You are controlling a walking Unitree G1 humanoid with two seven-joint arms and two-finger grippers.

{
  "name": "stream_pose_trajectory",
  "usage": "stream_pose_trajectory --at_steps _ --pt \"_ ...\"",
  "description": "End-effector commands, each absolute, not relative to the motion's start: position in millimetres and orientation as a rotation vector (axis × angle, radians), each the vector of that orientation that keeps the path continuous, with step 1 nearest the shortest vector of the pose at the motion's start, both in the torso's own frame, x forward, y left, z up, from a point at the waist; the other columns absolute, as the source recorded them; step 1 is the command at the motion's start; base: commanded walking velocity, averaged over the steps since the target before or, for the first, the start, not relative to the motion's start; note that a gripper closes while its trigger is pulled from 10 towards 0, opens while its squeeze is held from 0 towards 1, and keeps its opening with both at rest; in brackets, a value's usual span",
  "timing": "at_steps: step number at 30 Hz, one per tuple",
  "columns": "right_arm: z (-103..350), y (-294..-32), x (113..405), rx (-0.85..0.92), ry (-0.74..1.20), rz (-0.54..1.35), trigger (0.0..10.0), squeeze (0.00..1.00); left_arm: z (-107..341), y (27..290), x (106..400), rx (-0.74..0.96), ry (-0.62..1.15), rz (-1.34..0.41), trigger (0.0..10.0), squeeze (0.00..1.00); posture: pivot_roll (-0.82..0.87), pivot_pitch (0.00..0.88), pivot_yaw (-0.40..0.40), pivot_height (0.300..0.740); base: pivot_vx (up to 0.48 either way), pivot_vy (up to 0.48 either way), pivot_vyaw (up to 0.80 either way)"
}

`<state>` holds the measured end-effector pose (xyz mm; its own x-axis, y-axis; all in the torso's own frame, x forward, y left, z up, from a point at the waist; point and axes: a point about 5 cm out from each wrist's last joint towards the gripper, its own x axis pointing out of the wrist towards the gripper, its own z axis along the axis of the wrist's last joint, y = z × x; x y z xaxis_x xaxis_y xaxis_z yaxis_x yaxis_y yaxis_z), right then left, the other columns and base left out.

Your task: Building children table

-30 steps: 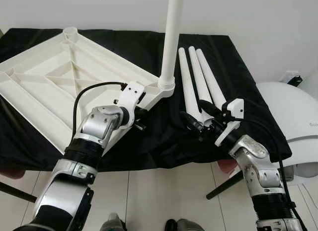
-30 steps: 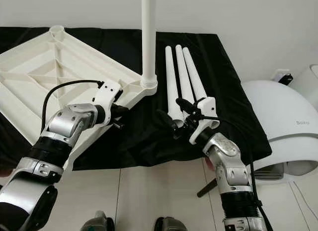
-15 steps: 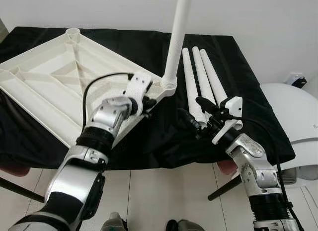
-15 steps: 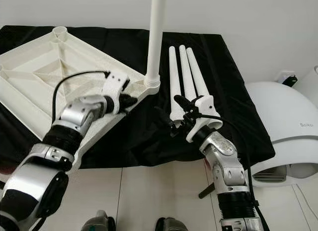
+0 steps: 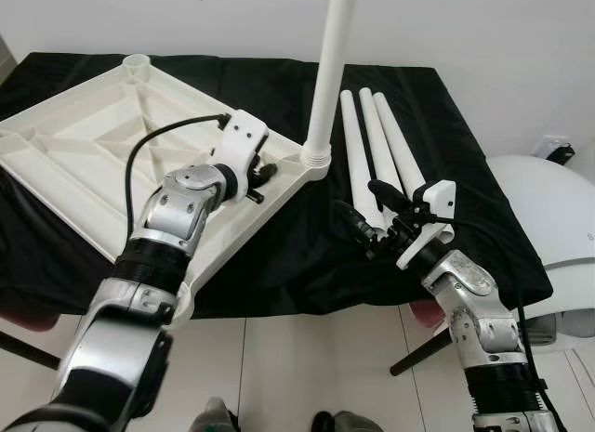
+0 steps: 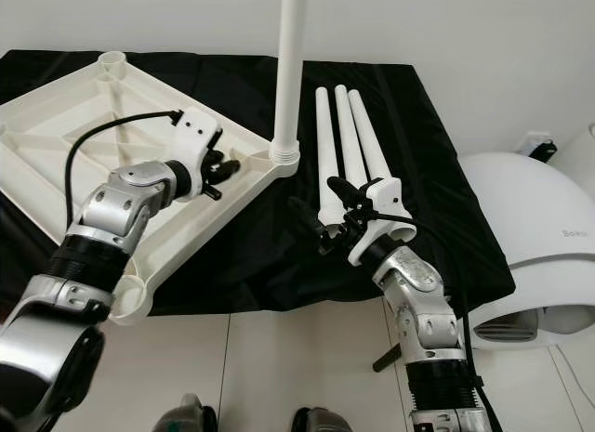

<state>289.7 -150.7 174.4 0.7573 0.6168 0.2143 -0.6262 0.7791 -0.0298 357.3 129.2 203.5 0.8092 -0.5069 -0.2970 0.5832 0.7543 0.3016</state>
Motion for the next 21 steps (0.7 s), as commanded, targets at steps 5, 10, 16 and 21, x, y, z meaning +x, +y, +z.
stream_pose_trajectory --at_steps 5,10,16,21 --pt "174.1 -150.3 290.1 0.034 -0.216 0.690 10.0 0.00 197.2 148.4 335.8 0.491 0.265 -0.699 10.0 0.00 0.00 0.051 0.000 0.740 0.000 0.000 0.00" --pt "174.2 -149.3 292.1 0.032 -0.213 0.700 10.0 0.00 191.2 163.4 319.4 0.536 0.331 -0.728 10.0 0.00 0.02 0.042 -0.009 0.740 0.000 0.000 0.00" --pt "176.4 -148.0 294.2 0.028 -0.216 0.712 10.0 0.00 174.6 176.3 304.5 0.573 0.452 -0.684 10.0 0.00 0.02 0.049 -0.008 0.740 0.000 0.000 0.00" --pt "176.7 -148.1 293.4 0.031 -0.217 0.709 10.0 0.00 168.6 178.8 304.8 0.570 0.478 -0.643 10.0 0.00 0.01 0.053 -0.004 0.740 0.000 0.000 0.00"
